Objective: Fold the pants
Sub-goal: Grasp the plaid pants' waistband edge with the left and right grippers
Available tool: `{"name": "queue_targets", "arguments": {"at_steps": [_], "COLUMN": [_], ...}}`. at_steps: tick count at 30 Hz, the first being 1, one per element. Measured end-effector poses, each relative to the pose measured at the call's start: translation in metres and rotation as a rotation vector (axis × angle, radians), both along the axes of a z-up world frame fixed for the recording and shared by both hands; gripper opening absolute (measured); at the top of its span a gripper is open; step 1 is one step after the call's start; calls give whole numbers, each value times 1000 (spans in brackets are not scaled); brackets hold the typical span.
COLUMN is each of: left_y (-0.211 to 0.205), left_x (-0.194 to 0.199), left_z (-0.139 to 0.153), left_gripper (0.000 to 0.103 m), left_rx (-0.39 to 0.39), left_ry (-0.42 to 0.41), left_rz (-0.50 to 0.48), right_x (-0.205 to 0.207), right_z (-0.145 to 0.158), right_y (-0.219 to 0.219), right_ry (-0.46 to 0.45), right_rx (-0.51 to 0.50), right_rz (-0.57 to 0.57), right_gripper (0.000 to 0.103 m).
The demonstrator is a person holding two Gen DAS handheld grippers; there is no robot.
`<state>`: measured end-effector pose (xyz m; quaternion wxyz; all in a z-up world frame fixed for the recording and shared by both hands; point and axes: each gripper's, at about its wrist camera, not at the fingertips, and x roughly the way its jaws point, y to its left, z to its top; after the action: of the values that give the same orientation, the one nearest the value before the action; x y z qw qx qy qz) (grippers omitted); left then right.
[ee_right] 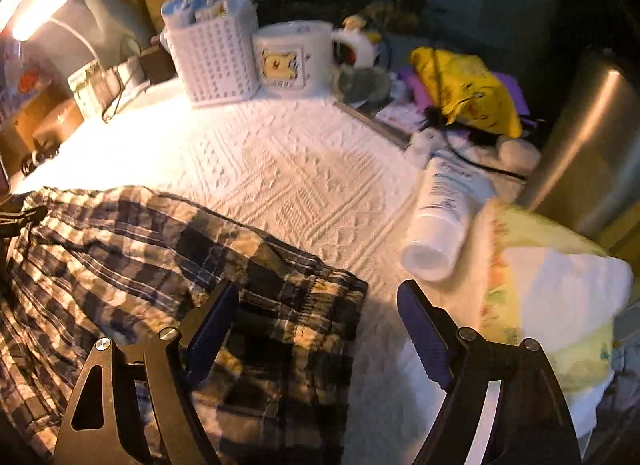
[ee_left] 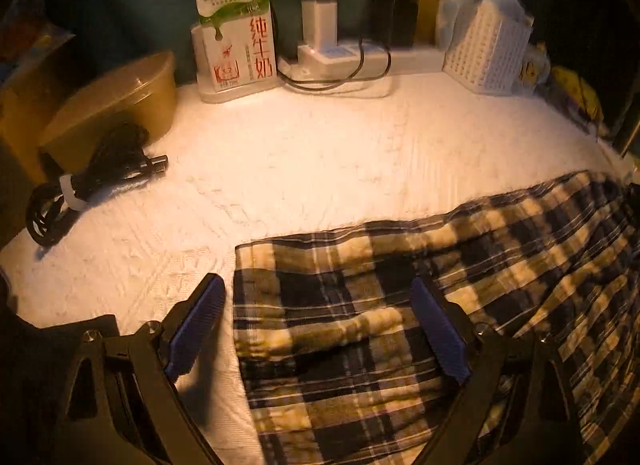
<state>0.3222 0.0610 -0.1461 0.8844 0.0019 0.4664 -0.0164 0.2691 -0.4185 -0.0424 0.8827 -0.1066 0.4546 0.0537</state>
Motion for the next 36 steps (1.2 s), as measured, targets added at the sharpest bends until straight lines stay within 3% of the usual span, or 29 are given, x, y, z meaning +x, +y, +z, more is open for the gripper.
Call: {"name": "queue_targets", "arguments": {"at_steps": [2, 3, 4, 5, 6, 7, 13, 22, 31, 36], "left_y": [-6, -9, -12, -16, -20, -22, -9, 13, 41, 50], "left_x": [-6, -8, -11, -14, -15, -18, -22, 8, 45, 76], "left_z": [3, 4, 4, 6, 7, 8, 19, 60, 94, 100], "left_gripper": [74, 61, 43, 30, 9, 4, 1, 1, 1, 1], "left_rx": [-5, -8, -11, -6, -2, 15, 19, 39, 64, 83], "left_ry": [-14, -21, -30, -37, -37, -38, -108, -250, -335, -367], "left_rz": [-22, -38, -53, -64, -70, -66, -30, 16, 63, 81], "right_x": [3, 4, 3, 3, 2, 0, -15, -8, 24, 55], "right_z": [-4, -6, -11, -16, -17, -19, 1, 48, 78, 85], "right_y": [6, 10, 16, 20, 23, 27, 46, 77, 81, 81], "right_ry": [9, 15, 25, 40, 13, 8, -97, -270, -360, -367], "right_rx": [-9, -7, -12, -18, -28, -43, -111, -130, -93, -63], "right_rz": [21, 41, 70, 79, 83, 87, 94, 103, 70, 52], "right_gripper": [82, 77, 48, 32, 31, 28, 27, 27, 27, 27]}}
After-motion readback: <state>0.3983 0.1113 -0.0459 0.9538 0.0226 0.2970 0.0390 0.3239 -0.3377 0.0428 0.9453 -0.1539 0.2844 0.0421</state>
